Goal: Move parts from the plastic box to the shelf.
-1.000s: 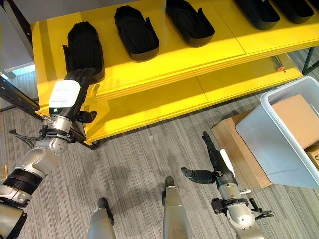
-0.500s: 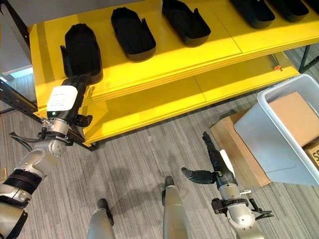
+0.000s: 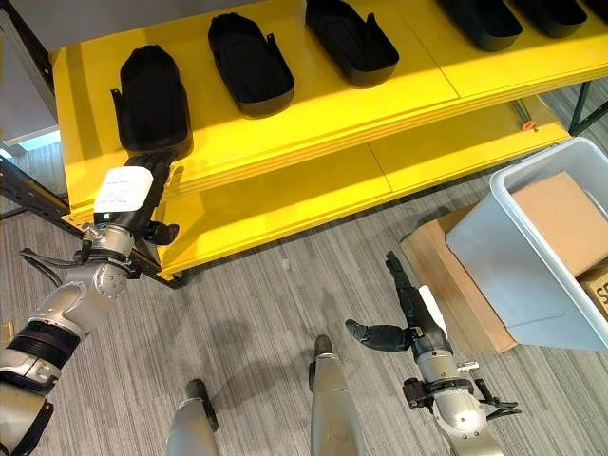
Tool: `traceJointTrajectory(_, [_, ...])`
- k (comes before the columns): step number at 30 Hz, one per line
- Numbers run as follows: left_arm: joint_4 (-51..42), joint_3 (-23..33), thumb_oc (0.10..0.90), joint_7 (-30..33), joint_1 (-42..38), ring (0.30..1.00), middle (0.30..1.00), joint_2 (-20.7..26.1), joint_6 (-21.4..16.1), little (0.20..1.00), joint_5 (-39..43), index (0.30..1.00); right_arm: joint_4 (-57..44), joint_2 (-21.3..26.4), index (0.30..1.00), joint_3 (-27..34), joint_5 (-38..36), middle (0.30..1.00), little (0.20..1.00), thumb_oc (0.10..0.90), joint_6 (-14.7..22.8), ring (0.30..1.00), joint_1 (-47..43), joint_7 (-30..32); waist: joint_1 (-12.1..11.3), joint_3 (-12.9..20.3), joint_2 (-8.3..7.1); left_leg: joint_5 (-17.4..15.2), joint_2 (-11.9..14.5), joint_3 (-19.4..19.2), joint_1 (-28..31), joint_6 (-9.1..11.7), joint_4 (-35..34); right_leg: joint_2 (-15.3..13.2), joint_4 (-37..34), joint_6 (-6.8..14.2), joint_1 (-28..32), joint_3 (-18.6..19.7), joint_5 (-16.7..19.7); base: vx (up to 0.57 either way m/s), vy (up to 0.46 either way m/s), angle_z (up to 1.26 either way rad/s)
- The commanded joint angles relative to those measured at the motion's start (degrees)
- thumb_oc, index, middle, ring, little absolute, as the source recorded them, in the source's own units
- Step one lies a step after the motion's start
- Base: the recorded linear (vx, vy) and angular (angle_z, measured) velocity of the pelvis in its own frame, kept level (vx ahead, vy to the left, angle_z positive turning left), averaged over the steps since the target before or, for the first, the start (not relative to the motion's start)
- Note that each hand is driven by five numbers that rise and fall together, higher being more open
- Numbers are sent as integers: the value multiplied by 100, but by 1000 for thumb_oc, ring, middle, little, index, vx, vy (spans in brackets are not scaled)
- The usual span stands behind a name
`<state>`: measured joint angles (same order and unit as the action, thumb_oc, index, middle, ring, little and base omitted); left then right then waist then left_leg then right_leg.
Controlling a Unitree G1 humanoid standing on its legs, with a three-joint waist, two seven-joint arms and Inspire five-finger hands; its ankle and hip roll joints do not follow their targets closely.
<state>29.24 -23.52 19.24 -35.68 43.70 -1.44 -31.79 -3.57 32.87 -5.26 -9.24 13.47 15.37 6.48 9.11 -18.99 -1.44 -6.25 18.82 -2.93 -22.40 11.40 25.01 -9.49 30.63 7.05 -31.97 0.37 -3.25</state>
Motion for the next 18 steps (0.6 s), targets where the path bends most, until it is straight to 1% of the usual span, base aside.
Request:
traceJointTrajectory(1, [-20, -98, 900, 175, -822, 1000, 1000, 299, -225, 1000, 164, 1000, -433, 109, 1000, 465, -151, 1000, 1000, 900, 501, 1000, -37, 37, 4, 427, -39, 726, -25, -16, -453, -338, -164, -116, -124, 85, 241, 16, 315, 0, 0, 0])
traceJointTrajectory(10, [596, -429, 900, 27, -1284, 1000, 1000, 279, -236, 1000, 300, 1000, -420, 94, 1000, 454, -220, 1000, 1000, 900, 513, 1000, 37, -29, 58, 443, -37, 741, -14, -24, -452, -334, -163, -108, -109, 93, 229, 36, 328, 0, 0, 0])
traceJointTrajectory(13, [956, -590, 900, 9, -1534, 1000, 1000, 255, -199, 1000, 332, 1000, -426, 118, 1000, 439, -234, 1000, 1000, 900, 522, 1000, 43, -42, 88, 446, -44, 747, -8, -39, -465, -326, -151, -105, -92, 98, 202, 41, 334, 0, 0, 0])
traceJointTrajectory(18, [1285, -648, 900, -22, -1624, 1000, 1000, 239, -202, 1000, 395, 1000, -431, 131, 1000, 434, -279, 1000, 1000, 900, 537, 1000, 72, -70, 103, 450, -49, 739, -2, -34, -469, -324, -131, -86, -82, 97, 191, 62, 330, 0, 0, 0])
